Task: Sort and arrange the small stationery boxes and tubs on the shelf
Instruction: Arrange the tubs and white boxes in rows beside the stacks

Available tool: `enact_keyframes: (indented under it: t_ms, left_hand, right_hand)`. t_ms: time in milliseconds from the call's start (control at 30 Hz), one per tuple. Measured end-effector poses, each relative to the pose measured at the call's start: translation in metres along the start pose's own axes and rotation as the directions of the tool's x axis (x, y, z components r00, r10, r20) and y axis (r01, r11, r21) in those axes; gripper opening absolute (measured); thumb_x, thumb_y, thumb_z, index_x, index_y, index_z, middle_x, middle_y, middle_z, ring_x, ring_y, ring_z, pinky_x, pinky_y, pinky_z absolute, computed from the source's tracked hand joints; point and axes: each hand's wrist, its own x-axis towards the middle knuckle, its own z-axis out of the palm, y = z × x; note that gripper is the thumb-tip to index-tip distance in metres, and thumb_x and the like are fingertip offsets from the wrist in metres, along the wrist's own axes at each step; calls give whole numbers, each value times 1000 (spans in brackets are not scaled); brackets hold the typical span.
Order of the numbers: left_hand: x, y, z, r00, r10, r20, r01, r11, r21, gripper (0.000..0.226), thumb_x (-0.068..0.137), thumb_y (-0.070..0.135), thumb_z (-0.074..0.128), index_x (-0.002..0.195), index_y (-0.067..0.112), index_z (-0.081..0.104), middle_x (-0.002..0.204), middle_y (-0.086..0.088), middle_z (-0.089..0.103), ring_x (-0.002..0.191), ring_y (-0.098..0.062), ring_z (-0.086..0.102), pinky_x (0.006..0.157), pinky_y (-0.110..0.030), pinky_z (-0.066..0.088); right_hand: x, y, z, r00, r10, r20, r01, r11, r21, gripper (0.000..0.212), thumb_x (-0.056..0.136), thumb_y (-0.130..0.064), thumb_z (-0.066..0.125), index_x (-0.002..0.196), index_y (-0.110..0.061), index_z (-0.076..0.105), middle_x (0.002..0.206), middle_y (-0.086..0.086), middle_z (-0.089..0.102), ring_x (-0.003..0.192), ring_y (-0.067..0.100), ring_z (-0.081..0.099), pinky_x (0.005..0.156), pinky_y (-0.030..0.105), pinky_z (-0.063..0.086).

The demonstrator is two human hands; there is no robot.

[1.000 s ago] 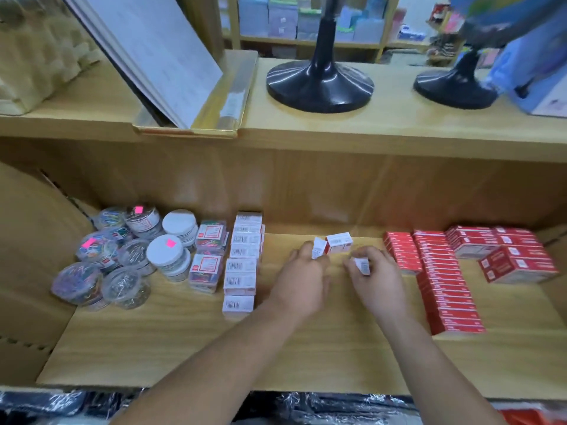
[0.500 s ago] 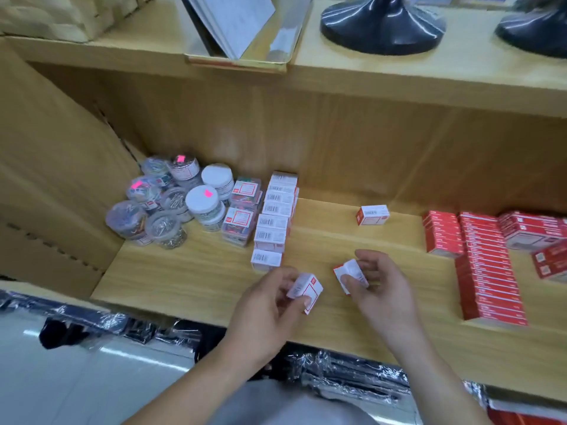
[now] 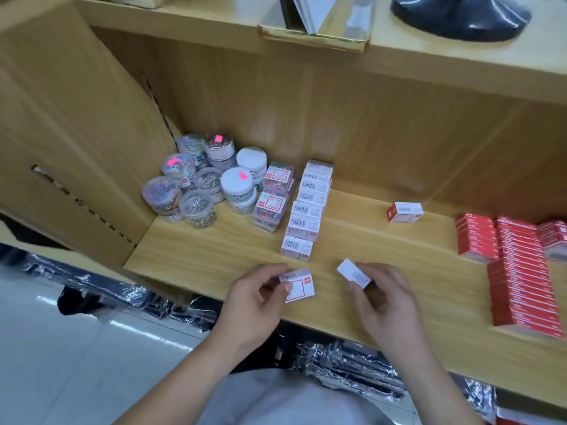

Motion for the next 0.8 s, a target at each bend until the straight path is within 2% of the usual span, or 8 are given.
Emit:
enact_keyframes:
  t_ms: [100, 167, 267, 400, 500, 633, 733, 800]
  left_hand:
    - [6, -2, -11, 998, 59, 26, -60, 998, 15, 29, 91, 16, 69, 118, 29, 71, 109, 9, 71, 98, -18, 70, 86, -30, 56]
    - [9, -2, -19, 990, 133, 54, -136, 989, 58, 32, 92, 9, 70, 121, 22, 70, 114, 11, 67, 103, -18, 68, 89, -27, 54]
    - [12, -5, -27, 986, 130, 103, -140, 986, 95, 40, 88, 7, 75, 122, 27, 67, 115, 11, 64, 92, -21, 70, 85, -29, 56]
    - [15, -12, -25, 996, 53, 79, -59, 995, 77, 42, 85, 9, 80, 112, 39, 67, 104, 11, 70, 86, -18, 68, 81, -29, 56]
    - [18, -7, -26, 994, 23, 108, -17, 998, -53, 40, 86, 6, 79, 108, 38, 71, 100, 4, 73, 83, -20, 68, 80, -26, 55]
    - [29, 11, -34, 989, 113, 90, -100, 985, -140, 38, 86, 2, 78, 115, 26, 73, 110, 4, 72, 97, -19, 70, 89, -29, 55]
    - [47, 22, -33, 972, 226, 62, -218, 970, -107, 39, 85, 0, 78, 120, 17, 72, 113, 6, 67, 100, -21, 70, 89, -27, 56]
    - [58, 25, -27, 963, 263, 66, -259, 964, -57, 41, 84, 1, 79, 121, 18, 72, 110, 8, 69, 96, -16, 70, 86, -25, 56]
  right_hand:
    - [-3, 2, 7, 998, -65, 8, 65, 994, -84, 36, 74, -8, 87, 106, -21, 76, 122, -2, 64, 110, 21, 61, 100, 24, 42]
    - [-5, 1, 6, 999, 21, 25, -20, 999, -41, 49, 69, -15, 92, 114, -20, 72, 127, -2, 62, 117, 19, 59, 103, 28, 43]
    - [-5, 3, 2, 985, 164, 42, -164, 986, -13, 73, 66, -27, 94, 130, -10, 63, 127, -2, 58, 119, 14, 56, 104, 32, 45]
    - [-4, 4, 6, 981, 191, 38, -190, 982, -22, 57, 73, -37, 84, 119, -7, 70, 122, -2, 55, 117, 18, 55, 104, 36, 46]
    - [-3, 2, 8, 985, 170, 26, -168, 983, -80, 43, 76, -39, 83, 112, -17, 74, 118, -1, 54, 112, 19, 54, 102, 39, 46]
    - [2, -2, 5, 988, 153, 20, -154, 987, 37, 45, 75, -24, 88, 115, -30, 69, 110, -12, 65, 106, 15, 61, 95, 34, 49]
    - [10, -13, 2, 975, 211, 70, -222, 939, 261, 45, 84, -4, 78, 117, -31, 64, 98, -22, 69, 91, 8, 67, 83, 19, 53]
    - [13, -15, 4, 975, 219, 41, -221, 925, 308, 47, 87, 3, 72, 121, -28, 63, 99, -25, 68, 88, 5, 65, 79, 15, 52]
